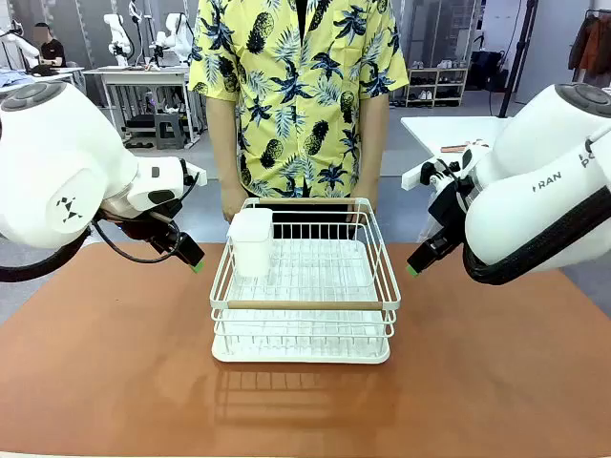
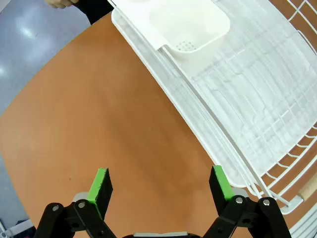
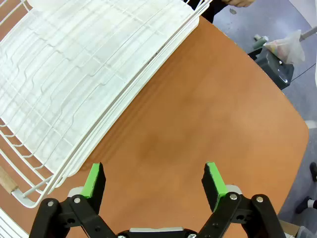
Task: Clean the table.
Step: Pick up the Lint Roller when the human hands it over.
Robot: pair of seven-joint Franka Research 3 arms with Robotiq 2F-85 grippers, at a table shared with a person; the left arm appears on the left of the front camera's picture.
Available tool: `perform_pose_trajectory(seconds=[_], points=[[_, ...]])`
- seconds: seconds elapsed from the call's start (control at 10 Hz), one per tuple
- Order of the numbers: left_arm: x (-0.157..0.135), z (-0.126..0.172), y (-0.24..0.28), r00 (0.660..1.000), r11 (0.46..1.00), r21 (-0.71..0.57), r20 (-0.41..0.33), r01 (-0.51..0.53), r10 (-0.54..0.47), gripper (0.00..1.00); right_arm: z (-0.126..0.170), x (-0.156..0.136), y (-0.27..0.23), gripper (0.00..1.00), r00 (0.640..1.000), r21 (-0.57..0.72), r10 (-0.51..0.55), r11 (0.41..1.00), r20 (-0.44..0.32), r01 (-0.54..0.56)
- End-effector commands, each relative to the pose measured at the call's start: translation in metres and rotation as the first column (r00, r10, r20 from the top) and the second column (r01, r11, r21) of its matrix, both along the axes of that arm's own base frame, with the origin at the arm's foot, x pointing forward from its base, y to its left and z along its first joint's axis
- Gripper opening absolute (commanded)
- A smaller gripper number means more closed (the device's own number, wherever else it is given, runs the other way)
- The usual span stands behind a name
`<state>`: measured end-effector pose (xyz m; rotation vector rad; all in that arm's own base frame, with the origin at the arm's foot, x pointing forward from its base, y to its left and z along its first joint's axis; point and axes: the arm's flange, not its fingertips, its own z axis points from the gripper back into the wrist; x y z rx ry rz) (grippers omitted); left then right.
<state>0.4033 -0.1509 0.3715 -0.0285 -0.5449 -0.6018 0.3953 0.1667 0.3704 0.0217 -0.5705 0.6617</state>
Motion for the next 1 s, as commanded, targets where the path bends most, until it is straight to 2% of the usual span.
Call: perform_pose_trajectory(seconds=[0.0,0.9], points=[[-0.0001,0.0000,-0.0002,1.000,1.000,0.000,0.000,0.000,0.000,1.00,0.0001,0.0000,0.0000,1.00,1.000,0.000,0.000,1.000,0.000,0.000],[-0.0001,0.0000,-0.0002,1.000,1.000,0.000,0.000,0.000,0.000,1.00,0.0001,0.0000,0.0000,1.00,1.000,0.000,0.000,1.000,0.000,0.000]])
